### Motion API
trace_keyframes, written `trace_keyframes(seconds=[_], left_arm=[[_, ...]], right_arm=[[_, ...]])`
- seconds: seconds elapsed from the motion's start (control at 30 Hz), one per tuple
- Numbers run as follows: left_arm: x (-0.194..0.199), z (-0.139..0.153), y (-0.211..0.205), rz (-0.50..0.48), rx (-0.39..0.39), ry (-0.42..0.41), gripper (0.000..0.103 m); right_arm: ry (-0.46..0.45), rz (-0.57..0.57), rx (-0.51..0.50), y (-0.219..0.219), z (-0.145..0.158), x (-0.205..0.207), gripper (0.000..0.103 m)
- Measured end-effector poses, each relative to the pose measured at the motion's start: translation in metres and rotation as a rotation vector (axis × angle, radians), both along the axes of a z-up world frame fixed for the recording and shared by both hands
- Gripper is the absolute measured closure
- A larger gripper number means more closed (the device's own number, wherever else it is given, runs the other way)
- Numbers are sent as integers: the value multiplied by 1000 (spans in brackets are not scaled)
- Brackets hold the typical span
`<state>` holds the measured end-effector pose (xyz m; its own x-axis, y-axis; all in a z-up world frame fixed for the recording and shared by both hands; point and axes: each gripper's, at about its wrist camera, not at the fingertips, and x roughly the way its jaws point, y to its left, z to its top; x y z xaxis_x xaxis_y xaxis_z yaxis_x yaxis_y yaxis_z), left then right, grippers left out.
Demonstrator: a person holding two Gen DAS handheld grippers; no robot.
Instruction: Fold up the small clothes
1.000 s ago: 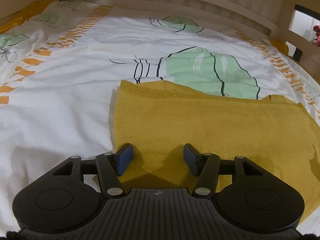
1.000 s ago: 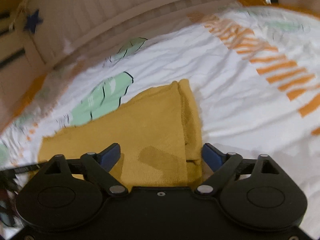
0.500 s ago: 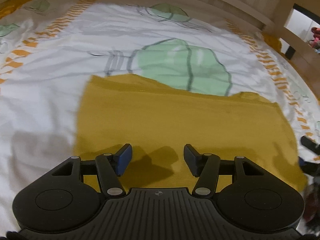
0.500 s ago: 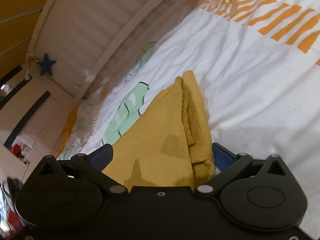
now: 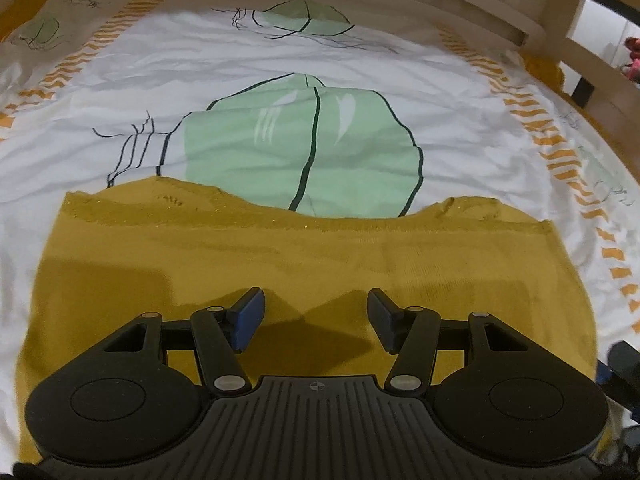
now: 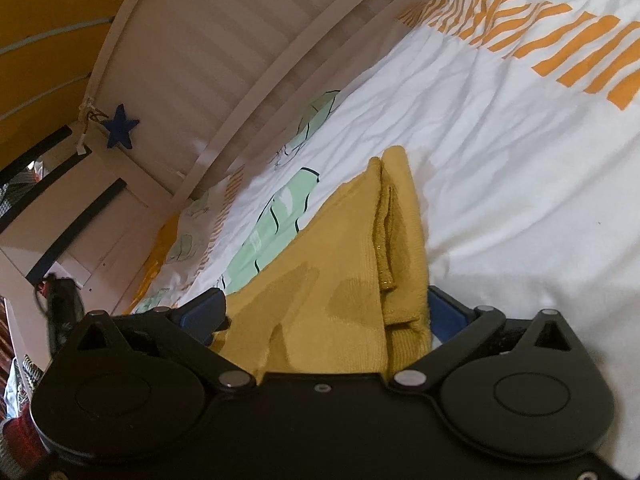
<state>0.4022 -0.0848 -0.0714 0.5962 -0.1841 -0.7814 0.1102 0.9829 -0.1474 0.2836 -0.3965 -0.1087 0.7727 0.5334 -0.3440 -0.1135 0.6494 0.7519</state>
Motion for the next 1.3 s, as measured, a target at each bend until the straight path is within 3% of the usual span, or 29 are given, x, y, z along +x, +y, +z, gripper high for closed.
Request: trace_keyframes(seconds=[0.2, 0.47, 0.67, 0.83, 1.07, 1.3], left_arm=[[-2, -14, -13, -65, 80, 5, 40], [7, -11, -11, -46, 40, 49, 37], [-27, -3, -14, -40, 30, 47, 37], [-69, 1, -22, -73, 67, 3, 37], [-106, -6, -15, -67, 40, 38, 37], [-120, -15, -21, -102, 92, 16, 33]], right_arm=[[4, 34, 18, -5, -1, 4, 0], [-9, 52, 16, -5, -2, 7, 0], [-10, 52, 30, -6, -3, 7, 0], [-10, 53, 41, -8, -4, 7, 0], [-11, 54, 47, -9, -4, 5, 0], [-24, 54, 41, -9, -5, 5, 0]])
